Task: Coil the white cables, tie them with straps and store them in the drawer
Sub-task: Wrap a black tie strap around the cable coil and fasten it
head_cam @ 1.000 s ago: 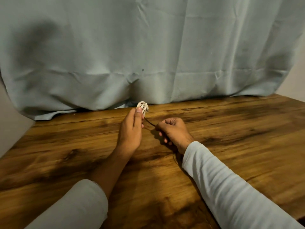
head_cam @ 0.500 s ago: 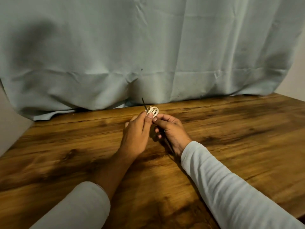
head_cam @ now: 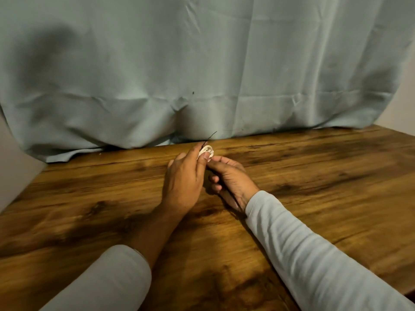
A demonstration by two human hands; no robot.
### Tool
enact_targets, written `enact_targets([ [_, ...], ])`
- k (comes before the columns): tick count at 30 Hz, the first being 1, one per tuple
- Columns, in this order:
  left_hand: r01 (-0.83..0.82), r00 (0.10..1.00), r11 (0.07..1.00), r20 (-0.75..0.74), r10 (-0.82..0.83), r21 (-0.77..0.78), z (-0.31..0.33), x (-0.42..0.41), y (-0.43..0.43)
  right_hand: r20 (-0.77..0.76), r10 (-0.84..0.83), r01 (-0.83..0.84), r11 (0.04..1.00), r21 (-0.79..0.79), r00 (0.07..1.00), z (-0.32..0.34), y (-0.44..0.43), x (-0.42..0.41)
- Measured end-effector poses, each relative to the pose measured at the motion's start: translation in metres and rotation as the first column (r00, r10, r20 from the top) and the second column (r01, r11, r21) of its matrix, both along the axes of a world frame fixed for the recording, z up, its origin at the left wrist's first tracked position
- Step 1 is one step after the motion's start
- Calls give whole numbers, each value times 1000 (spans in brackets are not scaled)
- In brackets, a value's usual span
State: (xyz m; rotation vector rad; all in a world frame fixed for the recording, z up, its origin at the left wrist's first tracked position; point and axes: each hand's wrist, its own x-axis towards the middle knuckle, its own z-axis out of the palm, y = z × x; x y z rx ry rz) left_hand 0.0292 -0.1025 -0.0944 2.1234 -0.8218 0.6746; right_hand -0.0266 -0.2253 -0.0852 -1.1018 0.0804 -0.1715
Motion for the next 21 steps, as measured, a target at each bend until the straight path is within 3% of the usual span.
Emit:
enact_targets([
  [5, -43, 999, 999, 6, 43, -10, 2, 11, 10, -81, 98, -100, 995, -15, 992, 9, -8, -6],
  [9, -163, 987, 986, -5, 163, -24, 2, 26, 27, -121, 73, -84, 993, -87, 990, 18, -20, -13],
  [15, -285, 959, 958, -17, 284, -45, -1, 42, 50, -16, -11, 10, 997, -79, 1000, 28, -33, -18],
  [21, -273, 962, 961, -33, 271, -48, -1, 41, 48, 118, -59, 57, 998, 21, 991, 34, -35, -20],
])
